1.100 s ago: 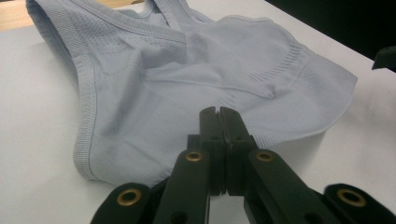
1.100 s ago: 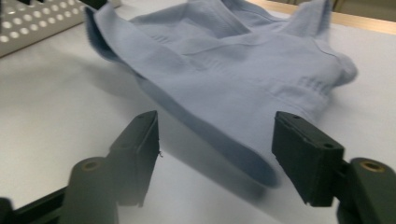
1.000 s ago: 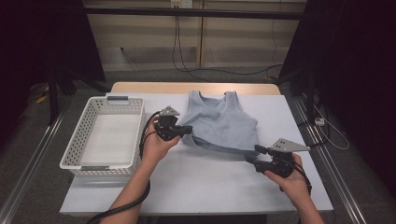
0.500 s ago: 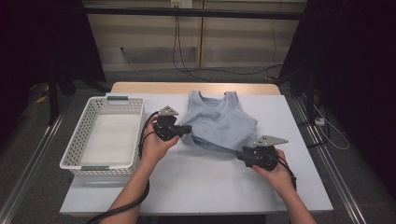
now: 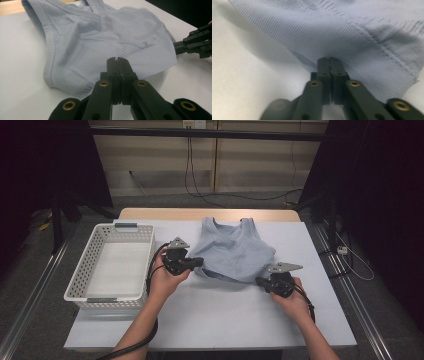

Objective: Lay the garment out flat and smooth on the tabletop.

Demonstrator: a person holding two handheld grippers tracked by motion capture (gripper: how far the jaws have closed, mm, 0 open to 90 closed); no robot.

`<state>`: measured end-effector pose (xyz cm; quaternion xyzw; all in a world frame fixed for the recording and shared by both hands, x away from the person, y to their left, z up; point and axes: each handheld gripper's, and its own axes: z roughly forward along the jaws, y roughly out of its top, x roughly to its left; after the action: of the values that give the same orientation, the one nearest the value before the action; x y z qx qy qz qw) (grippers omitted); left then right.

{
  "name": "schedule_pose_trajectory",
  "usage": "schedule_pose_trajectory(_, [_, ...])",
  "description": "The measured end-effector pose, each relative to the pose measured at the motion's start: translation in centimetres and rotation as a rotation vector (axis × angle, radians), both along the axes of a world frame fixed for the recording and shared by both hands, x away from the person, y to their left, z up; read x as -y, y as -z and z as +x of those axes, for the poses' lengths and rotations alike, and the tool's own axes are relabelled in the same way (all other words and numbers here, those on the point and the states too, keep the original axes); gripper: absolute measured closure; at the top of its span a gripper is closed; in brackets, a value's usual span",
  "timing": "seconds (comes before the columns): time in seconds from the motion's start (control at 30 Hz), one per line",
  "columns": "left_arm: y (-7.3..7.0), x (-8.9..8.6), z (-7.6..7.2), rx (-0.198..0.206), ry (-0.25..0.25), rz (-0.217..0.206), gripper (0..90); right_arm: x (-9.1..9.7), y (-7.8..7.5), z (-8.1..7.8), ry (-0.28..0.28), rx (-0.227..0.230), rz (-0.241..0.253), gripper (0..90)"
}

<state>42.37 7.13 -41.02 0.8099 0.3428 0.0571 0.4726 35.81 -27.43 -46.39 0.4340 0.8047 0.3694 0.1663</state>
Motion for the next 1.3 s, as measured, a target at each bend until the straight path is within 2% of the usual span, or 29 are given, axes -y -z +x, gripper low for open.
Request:
schedule_pose_trajectory(0.23, [-0.3, -0.5, -0.3, 0.022, -0.012, -0.011, 89.4, 0.2, -0.3, -0.1, -0.027, -0.031, 0.002, 90.0])
schedule_pose_trajectory(0.3, [-0.5, -0.6, -0.3, 0.032, -0.017, -0.016, 89.4, 0.3, -0.4, -0.3, -0.046, -0.055, 0.02, 90.0])
schedule_pose_trajectory(0.37, [-0.7, -0.7, -0.2, 0.04, -0.018, -0.014, 89.4, 0.5, -0.4, -0.7, -0.047, -0.051, -0.001, 90.0])
schedule_pose_trajectory(0.5, [-0.7, -0.7, -0.3, 0.048, -0.025, -0.017, 89.4, 0.7, -0.7, -1.1, -0.048, -0.011, 0.04, 90.0])
schedule_pose_trajectory(0.57, [-0.7, -0.7, -0.3, 0.053, -0.029, -0.014, 89.3, 0.3, -0.6, -1.1, -0.053, -0.019, 0.045, 79.9])
schedule_pose_trajectory(0.6, [-0.7, -0.7, -0.4, 0.058, -0.031, -0.016, 89.4, -0.1, -0.3, -0.9, -0.054, -0.023, 0.027, 78.7])
schedule_pose_trajectory(0.67, [-0.8, -0.6, -0.4, 0.065, -0.033, -0.014, 89.4, -0.5, 0.0, -0.6, -0.06, -0.029, 0.037, 75.6])
schedule_pose_trajectory(0.73, [-0.8, -0.7, -0.4, 0.073, -0.037, -0.019, 89.4, -0.8, 0.0, -0.2, -0.037, 0.003, 0.039, 66.8])
schedule_pose_trajectory(0.8, [-0.8, -0.8, -0.3, 0.072, -0.04, -0.016, 89.4, -1.0, -0.1, -0.1, -0.024, 0.035, 0.015, 64.5])
schedule_pose_trajectory(0.87, [-0.5, -0.8, -0.3, 0.061, -0.038, -0.012, 89.3, -1.2, 0.1, 0.0, -0.032, 0.026, 0.001, 61.7])
schedule_pose_trajectory(0.93, [0.0, -0.8, -0.2, 0.052, -0.036, 0.002, 89.3, -1.4, 0.2, 0.1, -0.03, 0.035, -0.014, 62.5])
schedule_pose_trajectory(1.07, [0.7, -0.6, -0.2, 0.031, -0.034, 0.022, 89.2, -1.5, 0.2, 0.0, -0.03, 0.055, -0.052, 71.6])
schedule_pose_trajectory(1.13, [0.9, -0.5, -0.2, 0.025, -0.032, 0.029, 89.1, -1.3, 0.2, 0.0, -0.029, 0.045, -0.054, 87.7])
schedule_pose_trajectory(1.2, [1.2, -0.4, -0.3, 0.013, -0.027, 0.038, 88.9, -1.1, 0.2, 0.0, -0.028, 0.034, -0.032, 88.6])
schedule_pose_trajectory(1.3, [1.6, -0.2, -0.5, -0.006, -0.01, 0.039, 88.1, -1.2, 0.2, 0.0, -0.026, 0.032, -0.038, 89.2])
